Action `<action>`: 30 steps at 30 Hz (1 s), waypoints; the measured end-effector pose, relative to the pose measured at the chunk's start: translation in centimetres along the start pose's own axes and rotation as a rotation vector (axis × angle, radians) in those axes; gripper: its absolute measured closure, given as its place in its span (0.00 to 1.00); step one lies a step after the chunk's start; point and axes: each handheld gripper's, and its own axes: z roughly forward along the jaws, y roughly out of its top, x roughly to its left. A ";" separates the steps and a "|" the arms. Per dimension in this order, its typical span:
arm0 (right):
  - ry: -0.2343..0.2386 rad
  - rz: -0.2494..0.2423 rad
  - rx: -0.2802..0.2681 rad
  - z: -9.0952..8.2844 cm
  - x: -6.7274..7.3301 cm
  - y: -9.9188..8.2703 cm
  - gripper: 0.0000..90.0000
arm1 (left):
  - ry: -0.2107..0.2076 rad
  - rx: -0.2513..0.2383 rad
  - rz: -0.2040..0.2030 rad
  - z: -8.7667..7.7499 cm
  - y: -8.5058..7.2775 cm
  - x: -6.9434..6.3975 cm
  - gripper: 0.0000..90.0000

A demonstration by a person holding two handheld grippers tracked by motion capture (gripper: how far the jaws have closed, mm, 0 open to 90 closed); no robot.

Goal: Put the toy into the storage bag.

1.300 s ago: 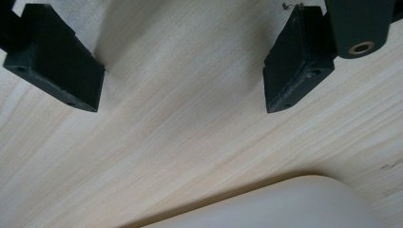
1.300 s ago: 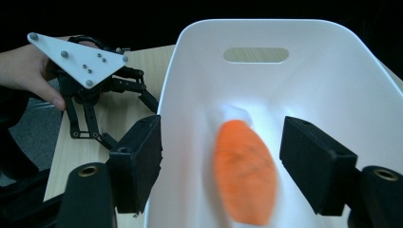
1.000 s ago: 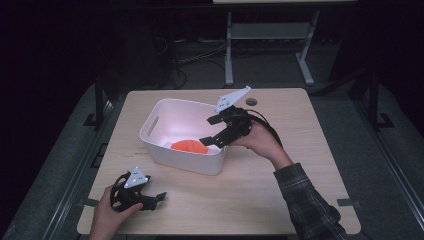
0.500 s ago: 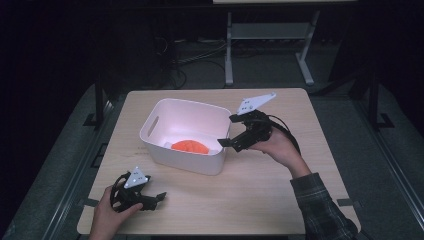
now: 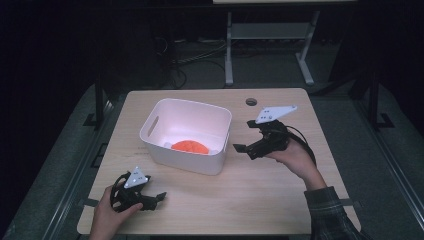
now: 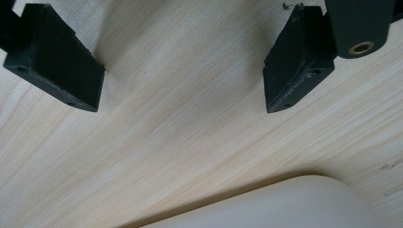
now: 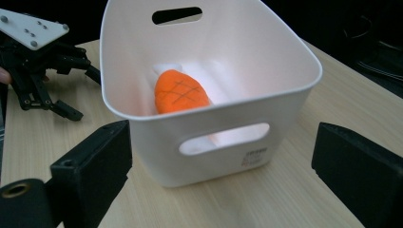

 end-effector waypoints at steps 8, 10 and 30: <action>-0.036 0.029 0.000 -1.0 0.3 -2.9 0.06 | -0.001 0.002 0.002 0.0 0.0 0.0 0.14; -0.050 0.038 0.005 -1.2 0.4 -3.7 0.06 | 0.000 0.002 0.002 0.0 0.0 0.0 0.14; -0.159 0.122 0.056 -3.4 0.2 -11.2 0.02 | -0.001 0.004 0.002 0.0 0.0 0.0 0.14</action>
